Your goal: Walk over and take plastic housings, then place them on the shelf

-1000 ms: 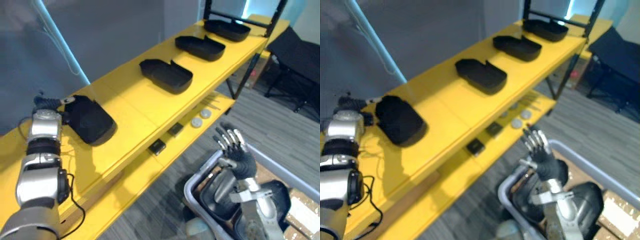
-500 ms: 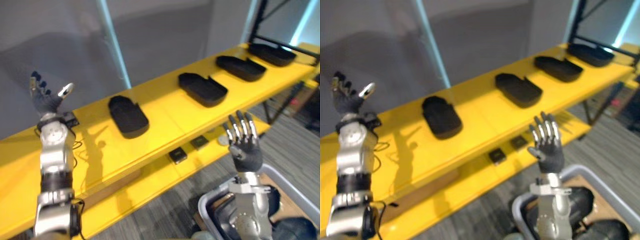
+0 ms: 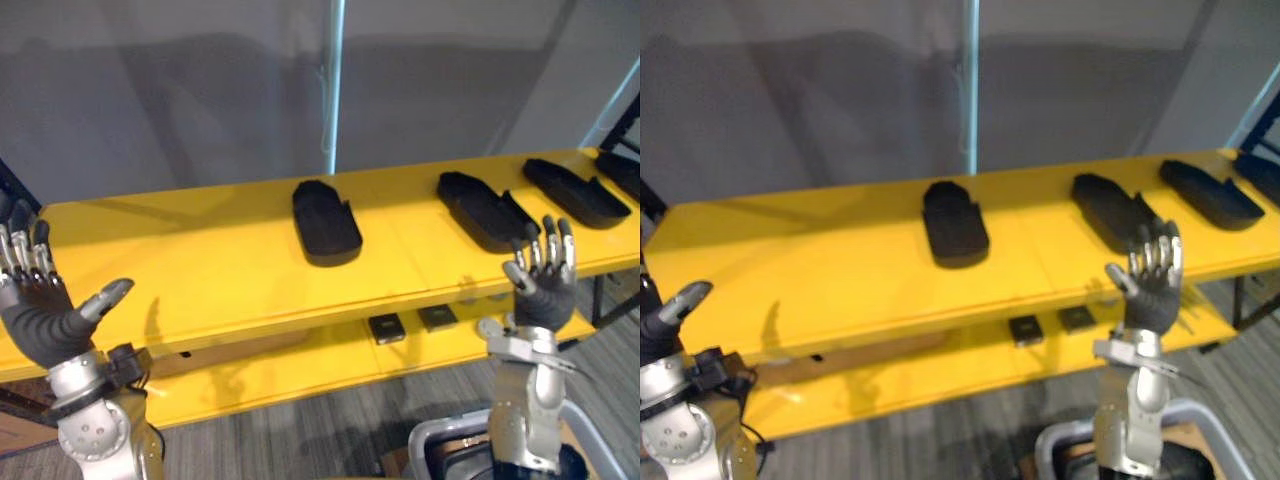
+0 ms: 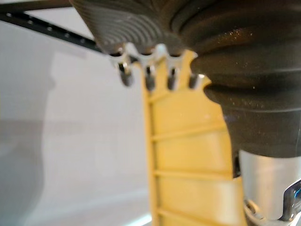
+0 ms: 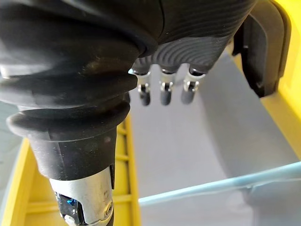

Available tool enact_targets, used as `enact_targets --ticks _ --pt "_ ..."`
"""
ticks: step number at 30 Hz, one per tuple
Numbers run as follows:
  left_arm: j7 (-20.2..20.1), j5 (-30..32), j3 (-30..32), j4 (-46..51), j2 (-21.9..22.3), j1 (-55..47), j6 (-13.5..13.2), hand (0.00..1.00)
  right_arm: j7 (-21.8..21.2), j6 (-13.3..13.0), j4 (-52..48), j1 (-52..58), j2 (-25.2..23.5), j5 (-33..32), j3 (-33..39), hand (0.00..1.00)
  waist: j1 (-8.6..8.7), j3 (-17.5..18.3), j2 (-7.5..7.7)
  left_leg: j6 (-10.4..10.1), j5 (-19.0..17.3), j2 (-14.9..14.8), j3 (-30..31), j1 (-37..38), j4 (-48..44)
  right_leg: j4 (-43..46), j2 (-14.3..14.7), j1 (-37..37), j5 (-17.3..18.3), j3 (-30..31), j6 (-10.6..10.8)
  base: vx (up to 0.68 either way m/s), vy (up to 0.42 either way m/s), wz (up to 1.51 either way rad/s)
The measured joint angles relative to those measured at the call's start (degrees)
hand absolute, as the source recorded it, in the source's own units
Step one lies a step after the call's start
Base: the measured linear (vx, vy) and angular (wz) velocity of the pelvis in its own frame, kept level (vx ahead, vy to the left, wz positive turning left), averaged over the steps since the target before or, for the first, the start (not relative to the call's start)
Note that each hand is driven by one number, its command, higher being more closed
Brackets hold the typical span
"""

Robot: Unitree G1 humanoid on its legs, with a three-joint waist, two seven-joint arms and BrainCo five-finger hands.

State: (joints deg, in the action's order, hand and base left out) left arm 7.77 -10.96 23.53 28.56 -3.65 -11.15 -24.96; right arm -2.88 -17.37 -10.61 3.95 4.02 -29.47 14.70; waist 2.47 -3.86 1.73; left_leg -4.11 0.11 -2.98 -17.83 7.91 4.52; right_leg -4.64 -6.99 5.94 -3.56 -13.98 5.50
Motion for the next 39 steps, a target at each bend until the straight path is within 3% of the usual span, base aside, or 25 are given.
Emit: enact_targets --ticks 6,10,11,15,24,29,31,33,35,37,38,39 --pt "1.58 -2.71 -0.23 -0.80 3.39 0.31 0.67 0.00 1.85 0.12 0.01 2.87 -0.83 1.93 3.03 0.00 0.29 -1.26 -0.20 0.26 -0.25 0.64 0.02 -0.21 -0.01 0.00 -0.04 -0.41 -0.05 0.64 0.09 0.00 0.000 -0.01" --pt "2.65 -5.09 -2.39 -4.06 4.25 3.41 2.84 0.00 5.80 0.22 0.01 4.83 -2.30 5.08 5.22 0.00 1.60 -1.52 -0.09 0.48 -0.85 0.97 -0.92 -1.09 -0.91 0.70 -0.19 -1.93 -0.14 2.09 0.19 0.01 0.012 -0.16" --pt "2.74 -6.06 -3.19 -5.37 4.29 4.40 4.35 0.00 7.32 0.22 -0.01 5.01 -2.68 5.91 5.65 0.00 1.84 -2.32 0.11 0.52 -1.48 0.86 -2.43 -0.49 -1.43 0.81 -0.11 -2.03 -0.16 3.46 0.19 0.00 0.010 -0.50" --pt "3.43 -6.56 -4.85 -5.56 4.36 4.51 6.38 0.00 9.26 0.28 -0.32 5.44 -2.95 9.43 8.06 0.00 3.35 -3.24 0.67 0.46 -4.39 0.19 -6.34 0.23 -4.82 0.18 0.19 -1.97 -0.77 7.09 0.43 0.00 0.005 -0.54" --pt "3.43 -6.62 -7.94 -5.60 4.50 5.03 8.90 0.00 10.45 0.28 -3.09 10.44 -4.00 10.01 11.39 0.00 4.72 -3.55 0.27 0.66 -7.86 -0.62 -11.17 0.23 -8.63 -0.48 0.67 -3.38 -1.93 11.69 0.67 -0.04 -0.014 -0.32" --pt "7.24 -5.89 -8.66 -6.65 4.72 4.81 8.82 0.00 7.72 0.25 -4.82 11.69 -5.21 9.69 11.44 0.00 4.59 -3.87 -0.15 0.22 -9.42 -1.42 -15.42 2.07 -10.10 -0.34 1.68 -3.57 -3.20 13.60 0.46 -0.09 -0.047 -0.44" --pt "8.89 -5.66 -8.27 -6.71 4.68 3.54 8.77 0.00 6.05 0.26 -4.82 11.46 -5.31 9.31 11.03 0.00 3.58 -4.28 -0.15 0.06 -11.44 -2.44 -13.36 1.69 -14.97 -0.54 2.26 -3.60 -3.23 16.27 0.43 -0.13 -0.040 -0.76" --pt "10.06 -5.46 -8.30 -6.63 4.81 1.30 9.02 0.00 3.55 0.25 -5.50 11.13 -5.30 8.57 10.39 0.00 1.77 -4.65 -0.38 2.67 -13.50 -2.85 -1.88 -1.33 -22.03 -0.54 2.72 -4.05 -2.54 18.98 -0.39 -0.14 -0.043 -0.91" --pt "10.01 -6.94 -8.27 -4.56 5.83 -3.53 11.46 0.00 1.48 0.25 -8.43 11.12 -5.15 7.65 8.22 0.00 0.63 -4.70 -1.89 2.64 -16.89 -3.35 6.80 -4.16 -26.61 -0.54 3.97 -5.72 -1.95 19.19 -1.29 -0.15 0.053 -0.67" --pt "9.97 -7.08 -8.23 -3.52 7.08 -6.76 12.41 0.00 0.88 0.25 -9.91 11.21 -5.05 7.56 6.16 0.00 -0.56 -4.62 -2.64 3.41 -18.37 -3.93 7.79 -4.58 -24.58 -0.53 4.67 -7.05 -1.37 18.60 -2.08 -0.08 0.036 -0.47" --pt "9.94 -6.99 -8.04 -3.23 8.35 -8.83 12.29 0.00 0.23 0.32 -10.59 11.11 -5.06 6.37 4.18 0.00 -2.21 -4.85 -3.23 1.26 -19.89 -5.15 6.58 -4.75 -23.11 3.39 5.03 -9.85 -1.62 17.20 -2.14 -0.06 0.040 -0.36" --pt "10.01 -6.97 -7.72 -3.12 8.32 -9.95 11.63 0.00 -0.23 0.36 -10.61 11.50 -5.07 5.50 3.21 0.00 -3.03 -5.55 -2.09 1.09 -19.81 -4.71 6.29 -4.28 -23.13 4.37 4.65 -10.09 -1.59 16.83 -1.92 -0.03 0.034 -0.23"
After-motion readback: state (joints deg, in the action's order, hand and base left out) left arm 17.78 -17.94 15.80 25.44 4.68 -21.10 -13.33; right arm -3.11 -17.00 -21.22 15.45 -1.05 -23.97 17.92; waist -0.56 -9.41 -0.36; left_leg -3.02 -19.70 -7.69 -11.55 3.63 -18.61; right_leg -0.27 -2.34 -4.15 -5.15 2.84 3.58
